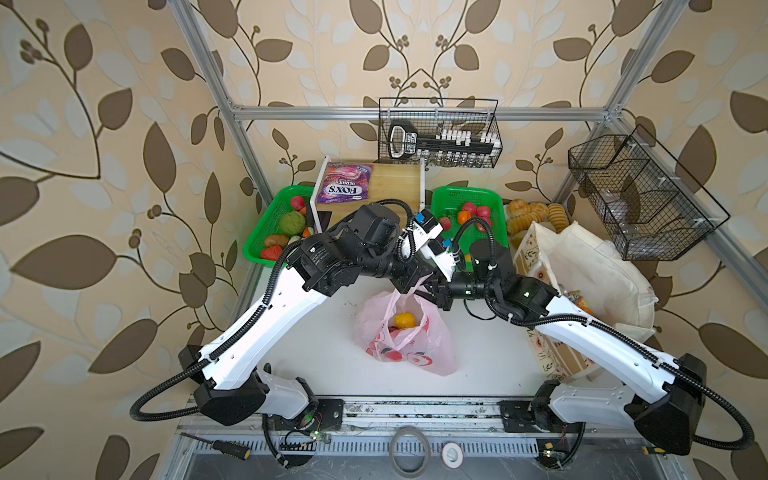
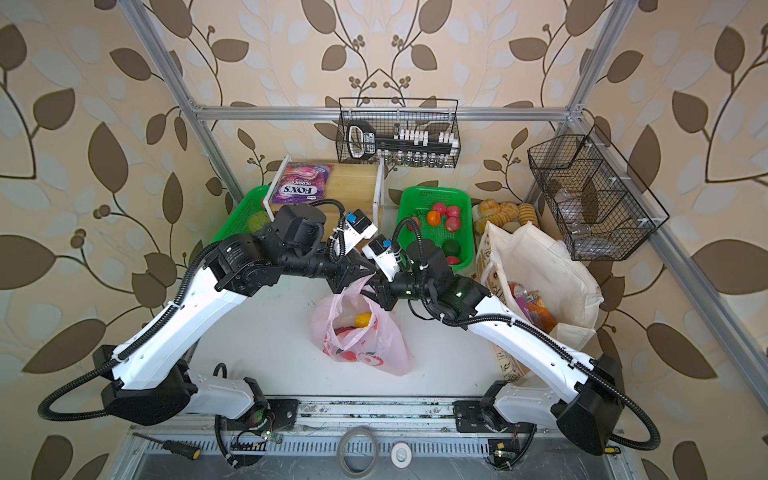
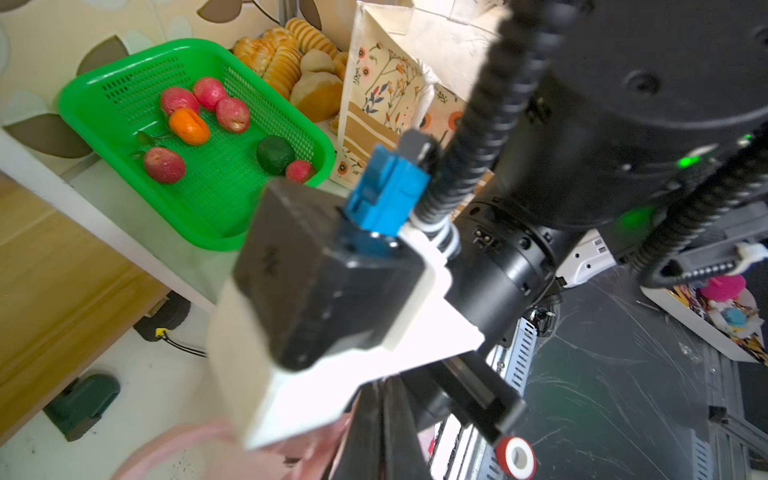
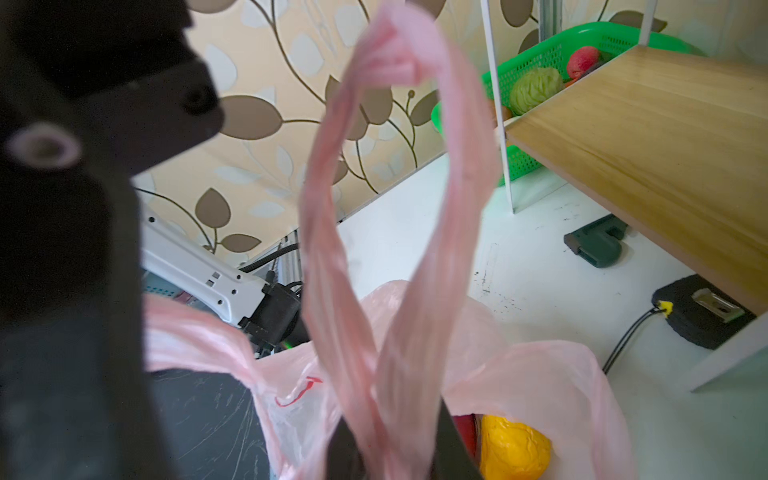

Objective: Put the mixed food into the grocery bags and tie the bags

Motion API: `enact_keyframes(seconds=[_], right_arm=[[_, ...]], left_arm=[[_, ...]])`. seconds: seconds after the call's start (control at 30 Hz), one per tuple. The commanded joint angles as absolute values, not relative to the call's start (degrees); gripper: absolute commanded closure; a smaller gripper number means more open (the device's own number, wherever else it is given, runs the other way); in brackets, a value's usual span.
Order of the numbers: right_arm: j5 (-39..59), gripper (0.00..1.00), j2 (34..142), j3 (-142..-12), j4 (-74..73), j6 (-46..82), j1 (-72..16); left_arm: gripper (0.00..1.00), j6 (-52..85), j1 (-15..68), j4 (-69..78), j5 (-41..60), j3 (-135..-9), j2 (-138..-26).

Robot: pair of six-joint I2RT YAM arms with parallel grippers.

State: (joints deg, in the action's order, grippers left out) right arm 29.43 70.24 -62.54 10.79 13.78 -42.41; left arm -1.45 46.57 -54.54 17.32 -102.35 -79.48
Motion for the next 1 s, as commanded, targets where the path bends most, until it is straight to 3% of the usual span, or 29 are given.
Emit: enact_keyframes(seconds=[0.0,0.23,0.5,0.8,0.97], right_arm=[[34.7,0.75,68.7,-59.9,6.6,15.5,-41.0],[41.2,0.54,67.6,-56.3,0.0,16.7,-40.4],[39.5,0.37,67.5,-56.0,0.6,15.9,-40.3],[15.3,0.27,59.6,-50.2,3.5,16.4,-40.2],[10.1,0.23,54.9,-47.8,6.9,17.8,-40.1]], left_arm=[[1.00,-1.4,47.0,-52.2,14.1,-104.2,-79.2],[1.00,-0.6,46.9,-50.7,17.2,-103.0,-79.2],[1.00,-0.2,46.9,-51.0,17.6,-103.0,-79.7],[1.00,2.6,46.9,-48.9,14.7,-100.7,-77.8],[1.00,3.2,46.9,-48.6,14.4,-100.2,-77.3]])
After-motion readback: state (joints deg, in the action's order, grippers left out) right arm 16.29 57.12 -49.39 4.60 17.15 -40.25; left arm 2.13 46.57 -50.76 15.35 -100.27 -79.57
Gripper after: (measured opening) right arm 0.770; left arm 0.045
